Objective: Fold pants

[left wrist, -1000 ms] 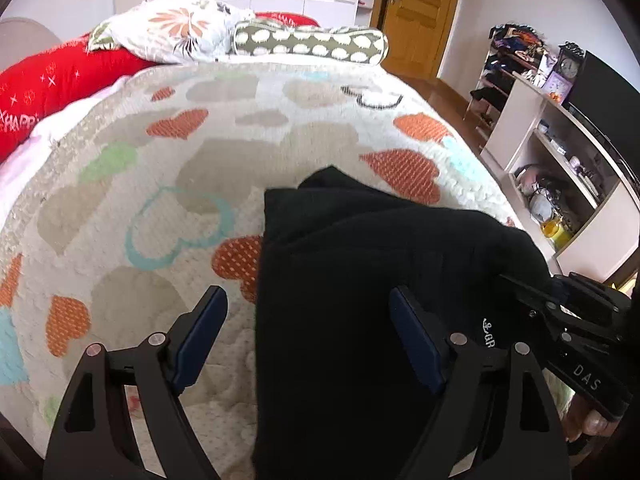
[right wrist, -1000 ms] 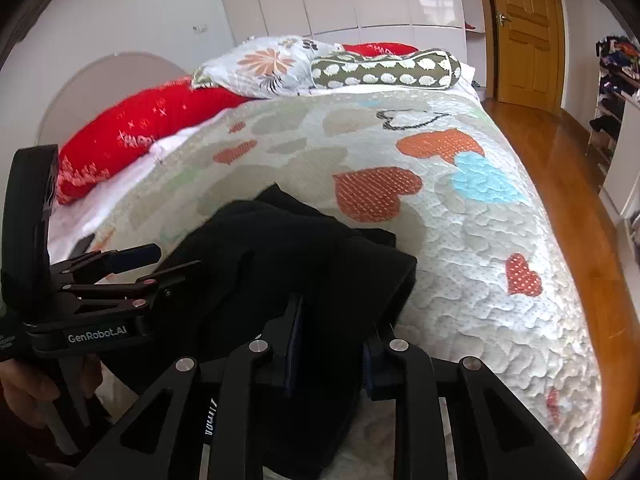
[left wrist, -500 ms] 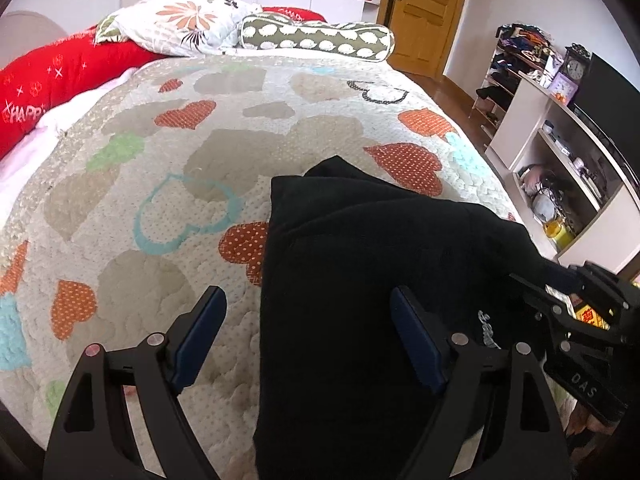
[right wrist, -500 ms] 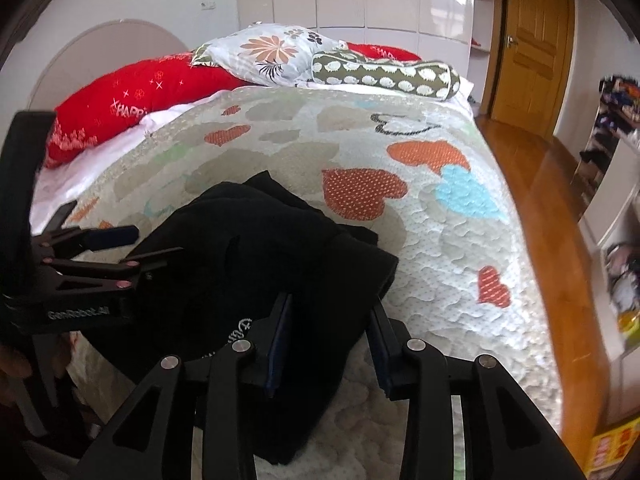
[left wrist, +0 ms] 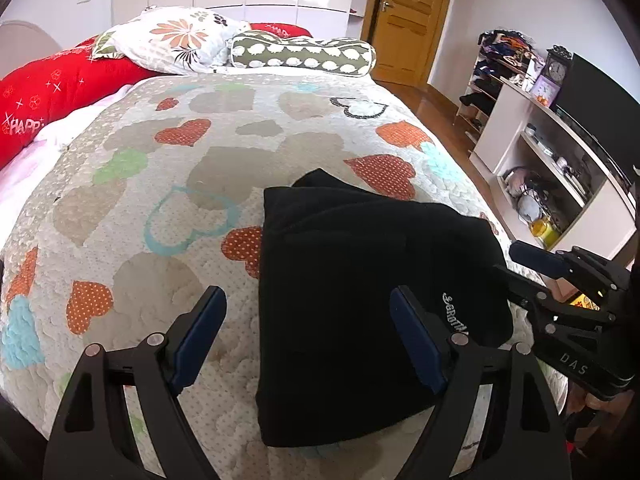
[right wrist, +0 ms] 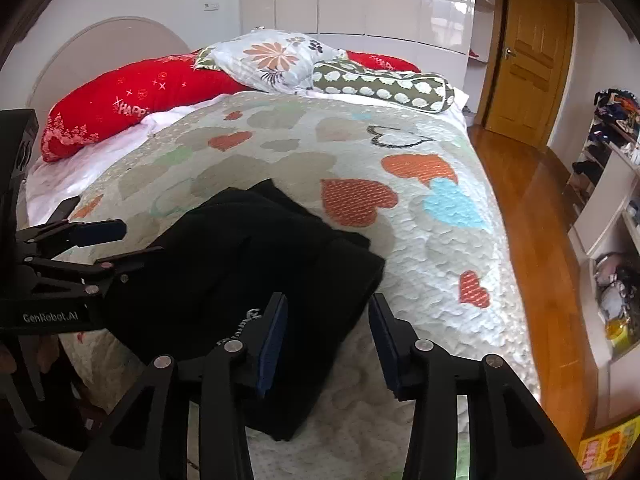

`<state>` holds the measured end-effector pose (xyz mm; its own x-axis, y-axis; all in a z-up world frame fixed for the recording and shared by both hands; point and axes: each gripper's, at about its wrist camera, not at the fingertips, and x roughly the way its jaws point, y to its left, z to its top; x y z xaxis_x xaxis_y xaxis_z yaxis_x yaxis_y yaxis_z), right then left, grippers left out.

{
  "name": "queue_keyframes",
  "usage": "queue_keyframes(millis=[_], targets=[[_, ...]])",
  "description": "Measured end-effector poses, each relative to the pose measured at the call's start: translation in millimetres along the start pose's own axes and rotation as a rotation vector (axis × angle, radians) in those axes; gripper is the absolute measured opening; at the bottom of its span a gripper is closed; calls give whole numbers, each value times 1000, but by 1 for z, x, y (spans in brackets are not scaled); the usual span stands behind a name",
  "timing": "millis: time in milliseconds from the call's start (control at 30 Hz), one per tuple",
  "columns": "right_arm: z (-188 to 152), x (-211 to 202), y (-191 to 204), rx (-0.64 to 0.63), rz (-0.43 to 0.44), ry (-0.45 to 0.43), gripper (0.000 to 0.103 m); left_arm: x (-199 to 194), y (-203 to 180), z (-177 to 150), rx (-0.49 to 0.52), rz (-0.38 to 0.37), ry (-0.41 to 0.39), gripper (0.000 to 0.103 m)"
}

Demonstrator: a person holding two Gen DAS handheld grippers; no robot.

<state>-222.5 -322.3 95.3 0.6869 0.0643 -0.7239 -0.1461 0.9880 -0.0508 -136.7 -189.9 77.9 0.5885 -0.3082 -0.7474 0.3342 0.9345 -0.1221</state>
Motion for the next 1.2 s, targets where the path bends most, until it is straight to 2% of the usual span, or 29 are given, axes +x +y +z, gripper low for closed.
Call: queue_keyframes(millis=[167, 333, 433, 500, 633, 800, 933, 1200], targets=[[-17, 24, 5, -14, 14, 73, 48, 20, 2, -15, 4, -1, 53, 84], [-13, 14, -3, 22, 33, 59, 51, 26, 12, -17, -61, -48, 74, 86], [-7, 5, -10, 69, 52, 33, 54, 16, 6, -13, -13, -5, 38, 86], [-4, 2, -14, 105, 78, 17, 61, 12, 3, -11, 15, 13, 27, 86], [0, 1, -13, 135, 69, 1, 65, 10, 4, -7, 27, 14, 21, 86], [2, -1, -13, 189, 59, -21, 74, 9, 7, 1, 46, 6, 11, 86], [0, 1, -13, 208, 47, -18, 75, 10, 11, 4, 64, 4, -8, 86], [-5, 10, -22, 255, 91, -14, 80, 16, 21, 1, 37, -25, 7, 86]])
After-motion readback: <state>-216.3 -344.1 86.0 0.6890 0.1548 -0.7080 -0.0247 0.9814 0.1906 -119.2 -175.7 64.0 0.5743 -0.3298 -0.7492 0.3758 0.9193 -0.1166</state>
